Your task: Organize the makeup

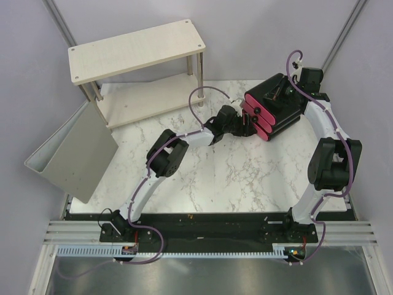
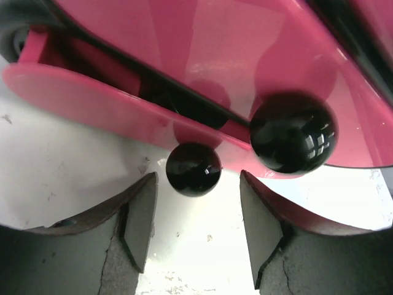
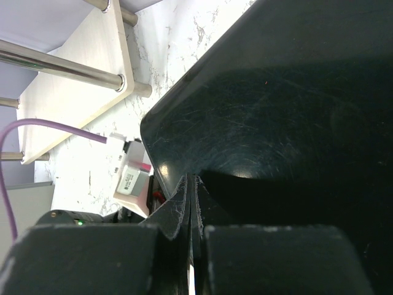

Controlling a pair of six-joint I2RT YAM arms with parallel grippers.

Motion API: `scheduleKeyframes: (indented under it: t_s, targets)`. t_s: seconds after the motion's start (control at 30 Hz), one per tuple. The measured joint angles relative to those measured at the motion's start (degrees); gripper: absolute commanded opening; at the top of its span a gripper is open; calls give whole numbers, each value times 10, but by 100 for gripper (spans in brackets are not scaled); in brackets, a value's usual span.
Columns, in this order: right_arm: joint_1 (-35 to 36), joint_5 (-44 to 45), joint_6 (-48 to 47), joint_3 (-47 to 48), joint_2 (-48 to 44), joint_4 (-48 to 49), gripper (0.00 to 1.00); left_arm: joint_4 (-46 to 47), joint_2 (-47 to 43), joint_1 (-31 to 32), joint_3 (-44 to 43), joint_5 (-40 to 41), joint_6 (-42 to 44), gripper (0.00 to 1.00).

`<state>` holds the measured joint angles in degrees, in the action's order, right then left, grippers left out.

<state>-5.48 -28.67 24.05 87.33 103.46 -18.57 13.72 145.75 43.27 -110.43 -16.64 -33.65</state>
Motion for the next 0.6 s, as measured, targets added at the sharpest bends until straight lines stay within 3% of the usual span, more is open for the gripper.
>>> scheduleKeyframes:
  t_s: [0.2,0.6]
  targets:
    - [0,0,0,0,0,0,0,35,0,0,20,-2,-16,64]
    - [-1,0,0,0,0,0,0,22,25,6,-33,-2,-23,64]
